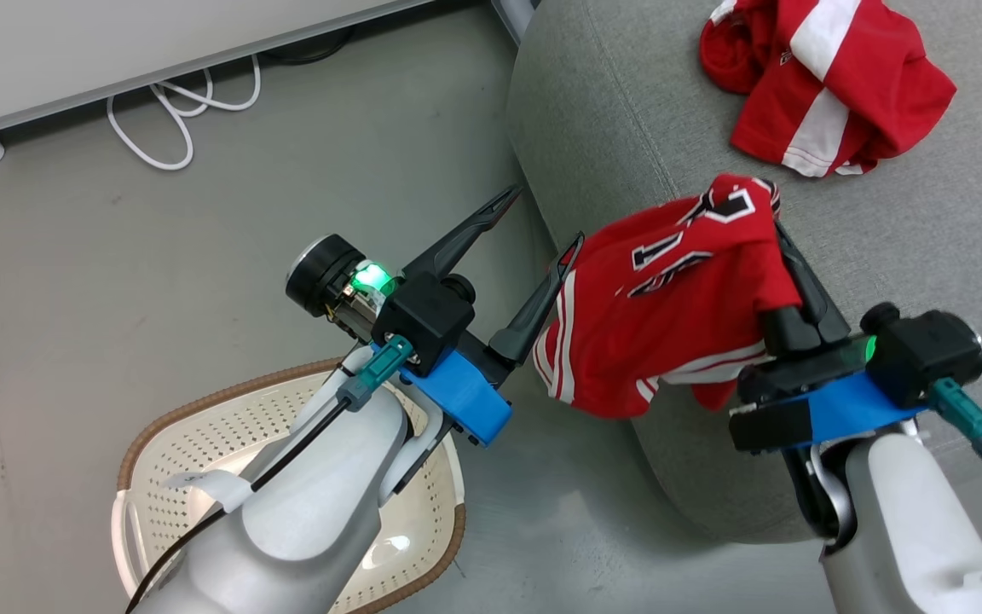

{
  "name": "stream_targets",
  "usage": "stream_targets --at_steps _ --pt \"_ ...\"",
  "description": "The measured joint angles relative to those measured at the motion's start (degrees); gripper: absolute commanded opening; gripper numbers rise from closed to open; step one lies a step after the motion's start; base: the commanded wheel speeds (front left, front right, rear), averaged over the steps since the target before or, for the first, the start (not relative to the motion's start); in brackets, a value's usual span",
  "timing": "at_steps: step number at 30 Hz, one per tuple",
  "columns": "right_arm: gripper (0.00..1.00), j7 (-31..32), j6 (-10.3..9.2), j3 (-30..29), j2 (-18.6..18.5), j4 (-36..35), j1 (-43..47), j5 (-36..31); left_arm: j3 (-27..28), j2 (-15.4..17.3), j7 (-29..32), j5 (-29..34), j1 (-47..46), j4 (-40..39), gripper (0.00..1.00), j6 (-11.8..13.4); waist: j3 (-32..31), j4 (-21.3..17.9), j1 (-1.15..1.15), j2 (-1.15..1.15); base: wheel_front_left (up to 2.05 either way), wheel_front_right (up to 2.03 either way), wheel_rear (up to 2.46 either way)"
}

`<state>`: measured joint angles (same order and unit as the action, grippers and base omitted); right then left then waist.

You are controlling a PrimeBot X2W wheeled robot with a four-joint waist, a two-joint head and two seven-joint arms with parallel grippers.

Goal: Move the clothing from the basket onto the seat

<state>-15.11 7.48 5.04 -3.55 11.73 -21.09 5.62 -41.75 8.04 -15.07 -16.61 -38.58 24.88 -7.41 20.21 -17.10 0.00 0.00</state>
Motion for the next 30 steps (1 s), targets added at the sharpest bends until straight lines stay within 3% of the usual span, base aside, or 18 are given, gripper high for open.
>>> stream_targets --at_steps 8,16,25,30 --pt "0.0 -0.01 0.01 -0.86 -1.85 -2.0 -7.72 0.07 1.11 0.33 0.01 1.16 -0.65 -1.23 1.0 0.03 2.28 0.74 0.0 0.0 0.0 0.0 0.0" --pt "0.0 -0.01 0.01 -5.31 -5.57 -4.11 -23.09 -0.04 2.37 1.97 0.01 2.86 -3.18 -3.18 1.0 0.59 8.06 1.73 0.0 0.0 0.0 0.0 0.0" --pt "0.0 -0.01 0.01 -15.72 -14.01 -4.97 -40.19 -0.19 2.67 3.57 0.18 4.31 -7.11 -5.08 1.0 1.1 17.59 3.27 0.01 0.0 0.0 0.0 0.0" --pt "0.0 0.0 0.01 -20.12 -20.22 -0.98 -44.59 -0.13 2.41 4.1 0.26 4.69 -7.67 -5.63 1.0 1.32 21.99 3.82 0.01 0.0 0.0 0.0 0.0"
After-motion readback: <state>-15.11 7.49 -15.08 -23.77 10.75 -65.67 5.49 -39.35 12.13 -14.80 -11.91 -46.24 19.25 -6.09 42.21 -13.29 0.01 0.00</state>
